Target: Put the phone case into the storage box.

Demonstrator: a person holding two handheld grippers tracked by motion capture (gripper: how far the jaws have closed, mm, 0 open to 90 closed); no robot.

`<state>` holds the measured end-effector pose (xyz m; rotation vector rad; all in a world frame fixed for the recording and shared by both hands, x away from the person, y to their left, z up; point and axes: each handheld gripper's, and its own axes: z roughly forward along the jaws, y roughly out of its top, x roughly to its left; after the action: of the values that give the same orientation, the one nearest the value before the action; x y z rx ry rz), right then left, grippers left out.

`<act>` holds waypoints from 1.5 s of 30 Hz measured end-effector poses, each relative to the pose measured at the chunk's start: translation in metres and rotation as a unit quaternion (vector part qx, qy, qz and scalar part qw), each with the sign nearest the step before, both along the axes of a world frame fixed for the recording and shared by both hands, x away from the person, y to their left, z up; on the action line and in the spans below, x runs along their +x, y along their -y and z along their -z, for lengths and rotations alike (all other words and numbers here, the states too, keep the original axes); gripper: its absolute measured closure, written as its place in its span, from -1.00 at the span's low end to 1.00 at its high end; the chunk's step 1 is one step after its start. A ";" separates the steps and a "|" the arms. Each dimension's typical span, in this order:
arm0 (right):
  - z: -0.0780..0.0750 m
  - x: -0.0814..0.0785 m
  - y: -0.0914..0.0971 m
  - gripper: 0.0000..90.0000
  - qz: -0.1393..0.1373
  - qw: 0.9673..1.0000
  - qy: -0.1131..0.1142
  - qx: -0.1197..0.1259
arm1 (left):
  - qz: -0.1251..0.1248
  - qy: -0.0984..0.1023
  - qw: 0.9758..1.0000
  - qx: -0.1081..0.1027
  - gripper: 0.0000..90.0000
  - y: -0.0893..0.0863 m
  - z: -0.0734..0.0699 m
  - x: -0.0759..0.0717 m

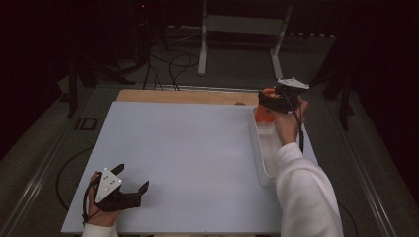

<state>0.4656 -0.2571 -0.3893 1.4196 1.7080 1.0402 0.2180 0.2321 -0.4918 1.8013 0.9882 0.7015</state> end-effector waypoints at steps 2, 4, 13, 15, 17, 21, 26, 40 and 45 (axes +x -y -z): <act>0.001 0.000 0.000 -0.63 0.000 1.000 -0.001 0.000 | -0.001 -0.001 1.000 0.000 -0.99 0.000 0.000 0.000; 0.002 0.000 0.000 -0.63 0.000 1.000 -0.003 0.000 | 0.000 0.000 1.000 0.000 -0.99 0.000 0.000 0.000; 0.005 -0.001 0.001 -0.63 -0.001 1.000 -0.004 0.004 | -0.001 0.000 1.000 0.001 -0.99 0.000 0.000 0.000; 0.006 -0.001 0.000 -0.63 -0.002 1.000 -0.004 0.004 | 0.000 0.000 1.000 0.002 -0.99 0.000 0.000 0.000; 0.007 -0.001 0.001 -0.63 -0.002 1.000 -0.005 0.003 | -0.001 0.001 1.000 0.001 -0.99 0.000 0.000 0.000; 0.009 -0.001 0.001 -0.63 -0.004 1.000 -0.006 0.004 | 0.000 0.000 1.000 0.002 -0.99 0.000 0.000 0.000; 0.011 -0.002 0.002 -0.63 -0.003 1.000 -0.008 0.005 | -0.001 0.001 1.000 0.001 -0.99 0.000 0.000 -0.001; 0.020 -0.002 0.004 -0.63 -0.003 1.000 -0.016 0.005 | 0.000 0.001 1.000 0.001 -0.99 0.000 0.000 -0.001; 0.022 -0.001 0.004 -0.63 -0.003 1.000 -0.018 0.004 | 0.000 0.002 1.000 0.000 -0.99 0.000 0.000 -0.001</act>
<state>0.4645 -0.2607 -0.4112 1.4474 1.7371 1.0327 0.2173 0.2319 -0.4914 1.7997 0.9864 0.7049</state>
